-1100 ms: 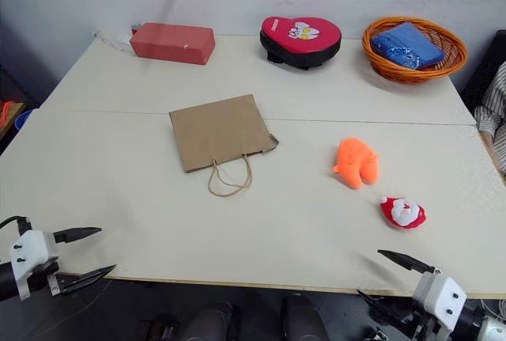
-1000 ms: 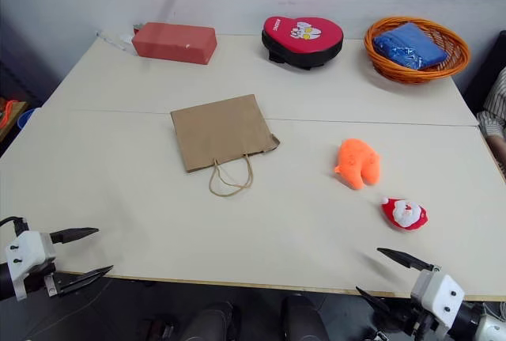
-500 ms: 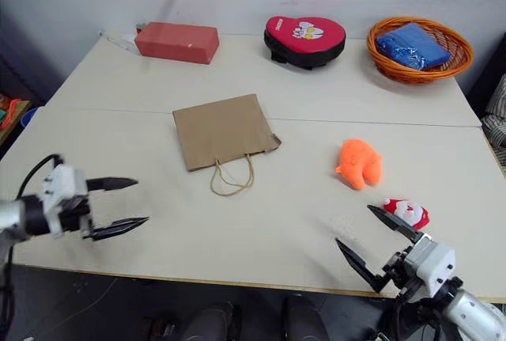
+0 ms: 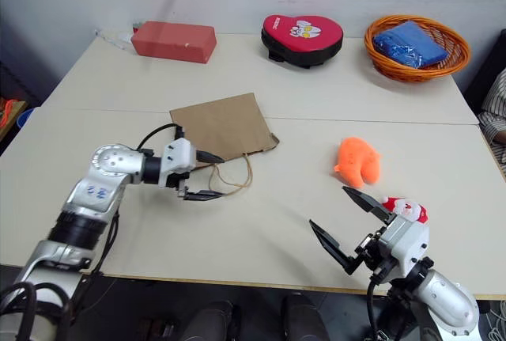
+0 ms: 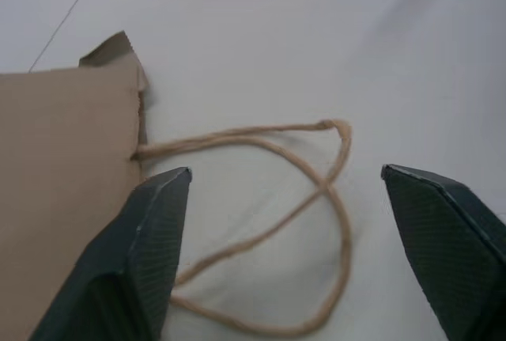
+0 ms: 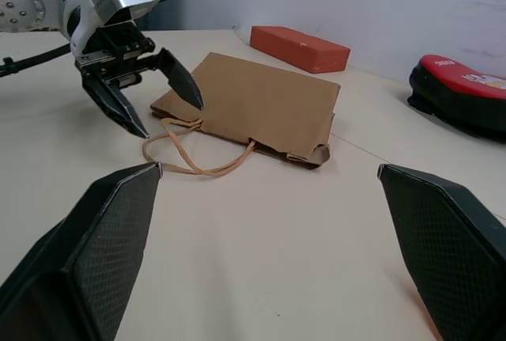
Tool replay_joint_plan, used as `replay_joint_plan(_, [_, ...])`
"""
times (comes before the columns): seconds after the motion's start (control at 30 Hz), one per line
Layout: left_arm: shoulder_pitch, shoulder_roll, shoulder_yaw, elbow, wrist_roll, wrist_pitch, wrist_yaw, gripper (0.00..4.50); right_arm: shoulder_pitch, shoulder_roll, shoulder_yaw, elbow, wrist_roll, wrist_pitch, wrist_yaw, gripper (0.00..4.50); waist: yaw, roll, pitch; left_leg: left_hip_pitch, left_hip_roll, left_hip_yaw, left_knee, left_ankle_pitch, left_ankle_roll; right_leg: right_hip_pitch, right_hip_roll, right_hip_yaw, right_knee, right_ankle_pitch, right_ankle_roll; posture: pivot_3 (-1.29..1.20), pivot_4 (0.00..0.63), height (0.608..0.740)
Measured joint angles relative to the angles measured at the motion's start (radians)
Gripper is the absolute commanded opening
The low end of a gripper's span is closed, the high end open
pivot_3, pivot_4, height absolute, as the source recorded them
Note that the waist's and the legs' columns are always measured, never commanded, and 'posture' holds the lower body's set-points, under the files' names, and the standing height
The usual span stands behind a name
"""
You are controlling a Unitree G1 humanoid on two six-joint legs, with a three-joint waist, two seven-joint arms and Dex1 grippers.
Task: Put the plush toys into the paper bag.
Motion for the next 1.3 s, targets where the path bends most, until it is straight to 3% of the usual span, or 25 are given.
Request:
replay_joint_plan(0.3, [-0.08, -0.066, -0.011, 0.228, 0.077, -0.224, 0.014, 0.18, 0.006, 0.033, 0.027, 0.038, -0.046, -0.043, 0.0, 4.5, 0.003, -0.001, 0.0, -0.001, 0.0, 0.0, 0.001, 0.0, 0.0, 0.0, 0.0, 0.0, 0.001, 0.0, 0.0, 0.0, 0.15, 0.74])
replay_joint_plan(0.33, [-0.084, -0.068, -0.01, 0.241, 0.077, -0.238, 0.011, 0.03, 0.002, 0.034, 0.028, 0.052, -0.049, -0.053, 0.002, 4.5, 0.003, -0.001, 0.0, -0.001, 0.0, 0.0, 0.001, 0.0, 0.0, 0.0, 0.0, 0.0, 0.001, 0.0, 0.0, 0.0, 0.15, 0.74])
replay_joint_plan(0.5, [-0.119, -0.096, 0.03, 0.264, 0.018, -0.25, -0.043, 0.03, 0.004, 0.034, 0.031, 0.104, -0.061, -0.083, 0.018, 4.5, 0.003, -0.001, 0.0, -0.001, 0.0, 0.0, 0.001, 0.0, 0.0, 0.0, 0.0, 0.0, 0.001, 0.0, 0.0, 0.0, 0.15, 0.74])
replay_joint_plan(0.7, [-0.163, -0.113, 0.109, 0.035, -0.227, 0.011, -0.173, 0.03, 0.0, 0.019, 0.033, 0.113, -0.02, -0.027, 0.02, 4.5, 0.001, -0.001, 0.0, -0.003, 0.0, -0.001, 0.003, 0.0, 0.0, -0.001, 0.0, -0.001, 0.002, 0.0, 0.0, 0.0, 0.15, 0.74])
replay_joint_plan(0.83, [-0.175, -0.116, 0.137, -0.087, -0.307, 0.165, -0.152, 0.0, -0.101, -0.018, 0.059, 0.066, 0.01, 0.1, -0.005, 3.61, -0.006, -0.001, 0.0, -0.001, 0.0, -0.001, 0.003, 0.001, -0.001, -0.001, 0.0, 0.0, 0.003, 0.0, 0.0, 0.0, 0.15, 0.74])
replay_joint_plan(1.03, [-0.136, -0.129, 0.139, -0.255, -0.348, 0.286, -0.112, 0.0, -0.416, -0.004, 0.213, 0.126, -0.076, 0.279, -0.074, 1.45, 0.0, -0.001, 0.0, -0.003, 0.0, -0.002, 0.004, 0.001, -0.002, -0.004, 0.0, 0.0, 0.004, 0.0, 0.0, 0.0, 0.15, 0.74])
replay_joint_plan(1.17, [-0.099, -0.129, 0.116, -0.302, -0.339, 0.31, -0.098, 0.0, -0.598, 0.045, 0.273, 0.231, -0.112, 0.356, -0.107, 0.01, 0.002, -0.001, 0.0, -0.02, 0.0, -0.003, 0.014, 0.002, -0.003, -0.019, 0.0, -0.001, 0.009, 0.0, 0.0, 0.0, 0.15, 0.74])
replay_joint_plan(1.3, [-0.077, -0.129, 0.106, -0.324, -0.333, 0.312, -0.079, 0.0, -0.63, 0.048, 0.285, 0.249, -0.112, 0.414, -0.105, 0.01, 0.003, -0.001, 0.0, -0.03, 0.0, -0.006, 0.018, 0.002, -0.002, -0.024, 0.0, -0.003, 0.008, 0.001, 0.001, 0.0, 0.15, 0.74])
